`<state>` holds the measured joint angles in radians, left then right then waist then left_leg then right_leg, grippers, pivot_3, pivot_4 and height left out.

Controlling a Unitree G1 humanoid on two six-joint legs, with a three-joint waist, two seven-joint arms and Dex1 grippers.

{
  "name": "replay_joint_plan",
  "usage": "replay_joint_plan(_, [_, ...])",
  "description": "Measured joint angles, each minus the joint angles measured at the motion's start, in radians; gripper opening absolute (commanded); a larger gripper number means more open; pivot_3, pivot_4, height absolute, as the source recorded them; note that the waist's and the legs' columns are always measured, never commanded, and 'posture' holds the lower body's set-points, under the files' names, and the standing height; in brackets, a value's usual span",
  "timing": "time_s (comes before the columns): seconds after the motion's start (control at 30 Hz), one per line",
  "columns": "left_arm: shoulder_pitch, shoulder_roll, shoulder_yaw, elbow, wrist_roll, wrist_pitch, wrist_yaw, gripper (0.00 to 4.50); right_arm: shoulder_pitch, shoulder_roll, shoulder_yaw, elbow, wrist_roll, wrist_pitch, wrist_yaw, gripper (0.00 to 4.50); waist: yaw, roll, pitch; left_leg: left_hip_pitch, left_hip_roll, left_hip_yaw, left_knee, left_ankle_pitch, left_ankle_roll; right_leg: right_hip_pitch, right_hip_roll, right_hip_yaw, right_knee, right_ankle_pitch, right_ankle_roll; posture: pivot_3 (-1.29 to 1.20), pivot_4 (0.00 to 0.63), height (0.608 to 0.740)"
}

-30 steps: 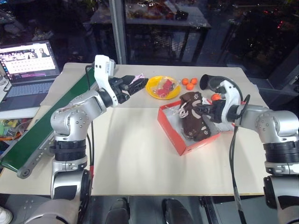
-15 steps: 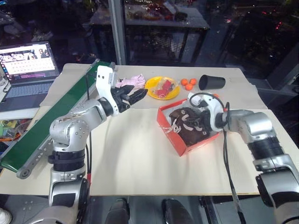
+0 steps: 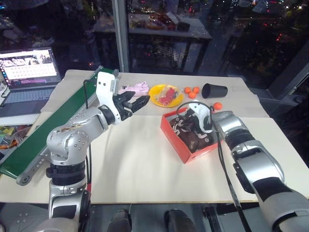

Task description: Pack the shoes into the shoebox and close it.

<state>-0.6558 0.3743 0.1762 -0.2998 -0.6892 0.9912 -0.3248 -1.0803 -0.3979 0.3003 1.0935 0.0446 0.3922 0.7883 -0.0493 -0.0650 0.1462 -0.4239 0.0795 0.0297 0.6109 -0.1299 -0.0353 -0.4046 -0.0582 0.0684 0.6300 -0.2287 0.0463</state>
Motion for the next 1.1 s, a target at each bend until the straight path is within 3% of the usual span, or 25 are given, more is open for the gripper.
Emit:
replay_joint_plan(0.27, [-0.004, 0.005, -0.005, 0.001, -0.005, 0.013, -0.001, 3.56, -0.001, 0.032, -0.094, 0.035, -0.020, -0.022, -0.067, 4.37, 0.003, 0.006, 0.004, -0.002, -0.001, 0.000, -0.002, 0.000, -0.001, -0.002, 0.000, 0.000, -0.001, -0.001, 0.001, 0.00, 0.150, 0.736])
replay_joint_plan(0.3, [-0.009, 0.004, -0.009, 0.003, -0.004, 0.013, -0.003, 3.56, -0.002, 0.031, -0.128, 0.026, -0.004, 0.006, -0.062, 4.48, 0.003, 0.007, 0.004, -0.004, -0.001, 0.000, -0.003, 0.000, -0.001, -0.004, 0.000, 0.000, -0.001, 0.000, 0.002, 0.00, 0.150, 0.736])
replay_joint_plan(0.5, [-0.023, 0.003, -0.044, 0.019, -0.004, 0.013, -0.030, 3.56, 0.023, 0.009, -0.225, -0.131, 0.062, 0.172, -0.046, 4.48, 0.005, 0.016, 0.010, -0.018, -0.001, 0.000, -0.002, 0.005, 0.007, -0.020, 0.000, 0.001, 0.003, 0.006, 0.001, 0.00, 0.150, 0.736])
replay_joint_plan(0.7, [-0.053, 0.164, -0.205, 0.068, 0.062, -0.057, -0.269, 3.56, 0.208, -0.163, -0.466, -0.885, 0.315, 0.725, -0.072, 4.48, 0.022, 0.024, 0.015, -0.024, -0.002, 0.000, -0.004, 0.003, 0.008, -0.024, -0.001, 0.000, 0.000, 0.004, 0.001, 0.00, 0.150, 0.736])
replay_joint_plan(0.83, [-0.070, 0.209, -0.269, 0.102, 0.072, -0.107, -0.423, 3.56, 0.337, -0.279, -0.529, -1.148, 0.403, 0.904, -0.070, 4.48, 0.036, 0.024, 0.015, -0.024, -0.002, 0.000, -0.003, 0.002, 0.008, -0.024, -0.001, 0.000, 0.000, 0.004, 0.001, 0.00, 0.150, 0.736])
replay_joint_plan(0.87, [-0.083, 0.213, -0.281, 0.124, 0.082, -0.122, -0.457, 3.56, 0.378, -0.313, -0.542, -1.194, 0.412, 0.934, -0.071, 3.98, 0.037, 0.024, 0.015, -0.024, -0.002, 0.000, -0.003, 0.002, 0.008, -0.024, -0.001, 0.000, -0.001, 0.003, 0.001, 0.00, 0.150, 0.736])
replay_joint_plan(0.97, [-0.154, 0.214, -0.330, 0.216, 0.123, -0.184, -0.554, 3.56, 0.554, -0.411, -0.646, -1.325, 0.423, 0.990, -0.077, 3.11, 0.050, 0.024, 0.016, -0.025, -0.003, 0.000, 0.000, 0.002, 0.008, -0.023, -0.002, 0.001, -0.001, -0.004, 0.001, 0.00, 0.150, 0.736])
replay_joint_plan(1.1, [-0.244, 0.172, -0.354, 0.325, 0.180, -0.263, -0.610, 3.56, 0.763, -0.419, -0.783, -1.446, 0.410, 1.000, -0.127, 1.66, 0.052, 0.024, 0.016, -0.025, -0.003, 0.000, 0.005, 0.002, 0.008, -0.021, -0.002, 0.002, -0.001, -0.003, 0.002, 0.00, 0.150, 0.736])
